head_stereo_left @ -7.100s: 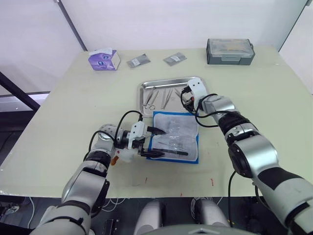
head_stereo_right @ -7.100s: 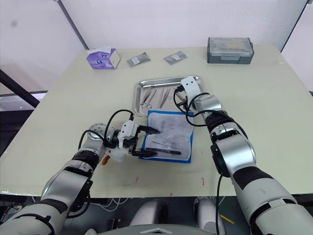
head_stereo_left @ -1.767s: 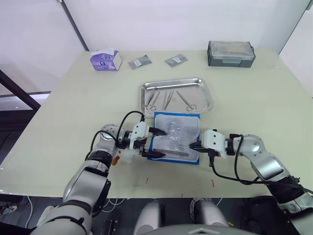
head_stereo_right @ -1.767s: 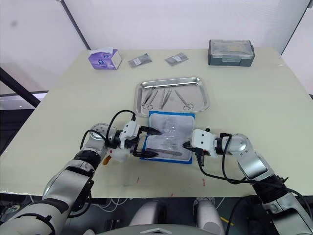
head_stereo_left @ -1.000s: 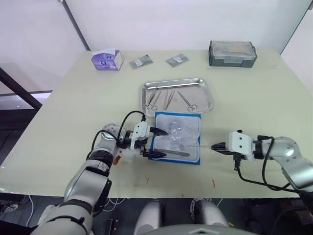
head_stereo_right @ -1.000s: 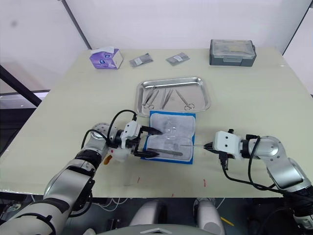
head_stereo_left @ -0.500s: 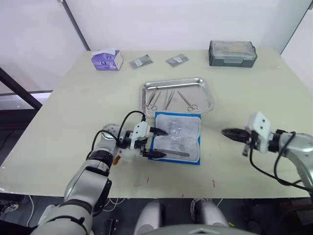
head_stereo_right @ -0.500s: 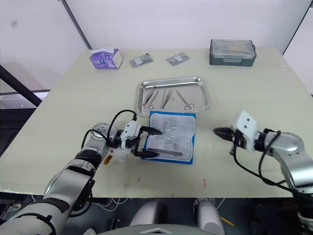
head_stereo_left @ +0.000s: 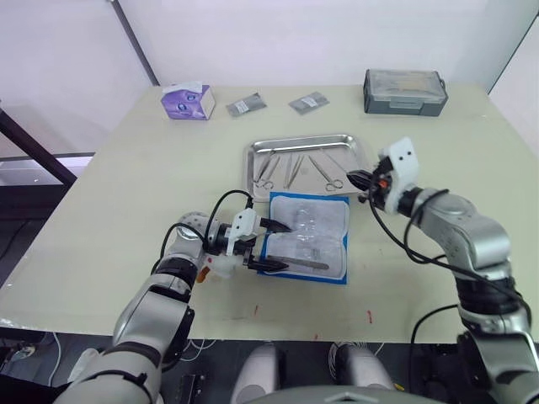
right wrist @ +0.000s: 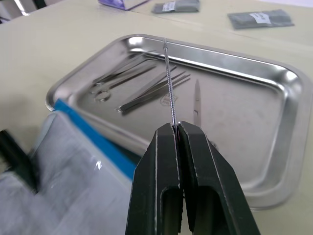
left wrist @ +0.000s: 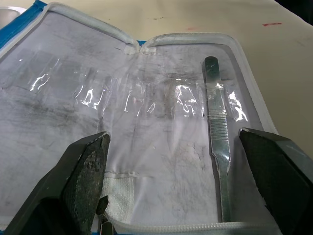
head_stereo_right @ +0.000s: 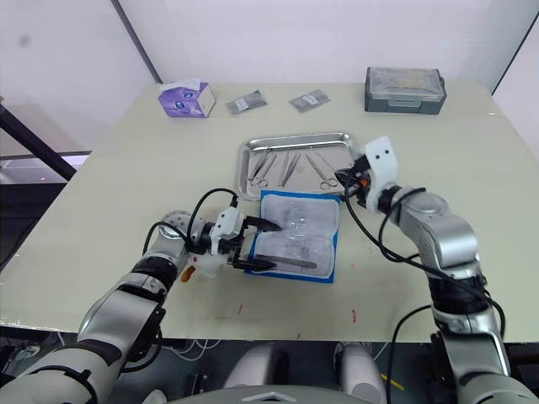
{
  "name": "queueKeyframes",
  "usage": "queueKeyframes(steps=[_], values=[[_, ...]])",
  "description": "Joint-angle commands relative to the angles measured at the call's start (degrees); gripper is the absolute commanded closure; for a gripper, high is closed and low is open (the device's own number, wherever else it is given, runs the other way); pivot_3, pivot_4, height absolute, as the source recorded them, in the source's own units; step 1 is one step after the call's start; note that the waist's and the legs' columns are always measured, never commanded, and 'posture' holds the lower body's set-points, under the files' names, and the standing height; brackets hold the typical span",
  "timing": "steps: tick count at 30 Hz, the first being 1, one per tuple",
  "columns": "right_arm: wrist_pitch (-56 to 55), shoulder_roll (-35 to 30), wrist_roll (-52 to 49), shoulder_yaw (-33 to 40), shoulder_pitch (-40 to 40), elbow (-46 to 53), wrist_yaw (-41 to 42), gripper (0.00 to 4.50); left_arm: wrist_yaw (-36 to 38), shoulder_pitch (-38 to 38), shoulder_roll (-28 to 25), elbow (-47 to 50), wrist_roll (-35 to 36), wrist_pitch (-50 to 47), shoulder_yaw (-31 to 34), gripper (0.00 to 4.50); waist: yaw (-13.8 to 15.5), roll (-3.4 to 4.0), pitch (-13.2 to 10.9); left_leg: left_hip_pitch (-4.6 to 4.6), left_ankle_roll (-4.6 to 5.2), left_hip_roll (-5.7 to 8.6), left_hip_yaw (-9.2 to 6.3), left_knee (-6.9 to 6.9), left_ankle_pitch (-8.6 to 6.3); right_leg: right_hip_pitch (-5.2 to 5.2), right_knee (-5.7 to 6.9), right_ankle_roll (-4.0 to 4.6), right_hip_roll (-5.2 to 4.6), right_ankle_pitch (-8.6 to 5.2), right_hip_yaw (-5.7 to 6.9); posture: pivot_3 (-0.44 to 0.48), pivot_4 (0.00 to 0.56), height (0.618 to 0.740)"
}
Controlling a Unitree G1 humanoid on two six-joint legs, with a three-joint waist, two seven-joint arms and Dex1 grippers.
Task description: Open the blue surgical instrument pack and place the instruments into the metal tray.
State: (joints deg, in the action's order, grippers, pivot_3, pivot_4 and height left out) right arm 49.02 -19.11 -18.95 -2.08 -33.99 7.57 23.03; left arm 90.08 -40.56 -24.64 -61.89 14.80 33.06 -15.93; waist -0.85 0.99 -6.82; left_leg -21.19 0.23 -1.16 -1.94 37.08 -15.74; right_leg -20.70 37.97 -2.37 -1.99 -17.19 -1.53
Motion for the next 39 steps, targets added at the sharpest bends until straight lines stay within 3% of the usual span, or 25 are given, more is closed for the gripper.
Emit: queueKeyframes(steps=[1, 7, 19, 27, 31, 36, 39], values=[[0.0, 0.8, 2.2, -0.6, -2.6, -2.5, -2.5, 4.47, 2.4, 5.0, 0.6, -4.6, -4.9, -0.7, -2.9, 0.00, 0.0, 0.03, 0.0, 0.00, 0.00, 0.00, -0.01, 0.00, 0.00, 0.00, 0.00, 0.00, 0.00, 0.00, 0.00, 0.000, 0.150, 0.734], [-1.0, 6.7, 7.4, -0.4, -12.6, -19.8, -10.5, 4.47, 2.3, 4.9, 1.2, -4.8, -5.2, -1.0, 0.2, 0.00, -1.0, 0.18, 0.0, 0.05, 0.02, 0.00, 0.01, 0.01, 0.00, -0.02, 0.10, 0.01, 0.01, 0.01, -0.04, 0.000, 0.150, 0.734], [-19.4, 13.1, 11.9, 2.0, -28.7, -57.8, -11.9, 4.47, 2.4, 5.5, 1.8, -4.4, -6.8, -1.0, 2.1, 0.00, -1.5, 0.28, 0.0, 0.07, 0.02, 0.02, 0.01, -0.01, 0.00, -0.01, 0.13, 0.00, -0.02, 0.02, -0.06, 0.000, 0.150, 0.734], [-28.1, 14.1, 13.9, 3.2, -33.9, -72.1, -11.3, 4.47, 2.4, 5.6, 1.9, -4.1, -7.0, -1.0, 2.3, 0.00, -1.4, 0.30, -0.1, 0.09, 0.02, 0.02, 0.01, -0.01, 0.00, 0.00, 0.15, 0.01, -0.04, 0.02, -0.07, 0.000, 0.150, 0.734], [-30.8, 14.0, 14.6, 3.4, -34.5, -73.9, -9.7, 3.21, 2.4, 5.9, 1.6, -4.0, -6.9, -1.0, 2.3, 0.00, -1.5, 0.33, -0.1, 0.08, 0.02, 0.01, 0.01, -0.01, 0.00, 0.00, 0.15, 0.01, -0.04, 0.03, -0.07, 0.000, 0.150, 0.734], [-33.3, 13.2, 15.2, 3.3, -34.2, -72.3, -7.6, 1.05, 2.4, 5.9, 1.7, -3.9, -6.9, -1.1, 2.1, 0.00, -1.5, 0.36, -0.1, 0.09, 0.02, 0.01, 0.01, -0.01, 0.00, 0.00, 0.16, 0.01, -0.04, 0.03, -0.08, 0.000, 0.150, 0.734], [-35.0, 12.3, 14.9, 3.0, -32.6, -68.0, -3.8, 1.05, 2.4, 5.8, 1.8, -3.9, -6.9, -1.1, 2.0, 0.00, -1.4, 0.41, -0.1, 0.08, 0.02, 0.01, 0.02, -0.01, 0.00, 0.00, 0.15, 0.01, -0.04, 0.03, -0.08, 0.000, 0.150, 0.734]])
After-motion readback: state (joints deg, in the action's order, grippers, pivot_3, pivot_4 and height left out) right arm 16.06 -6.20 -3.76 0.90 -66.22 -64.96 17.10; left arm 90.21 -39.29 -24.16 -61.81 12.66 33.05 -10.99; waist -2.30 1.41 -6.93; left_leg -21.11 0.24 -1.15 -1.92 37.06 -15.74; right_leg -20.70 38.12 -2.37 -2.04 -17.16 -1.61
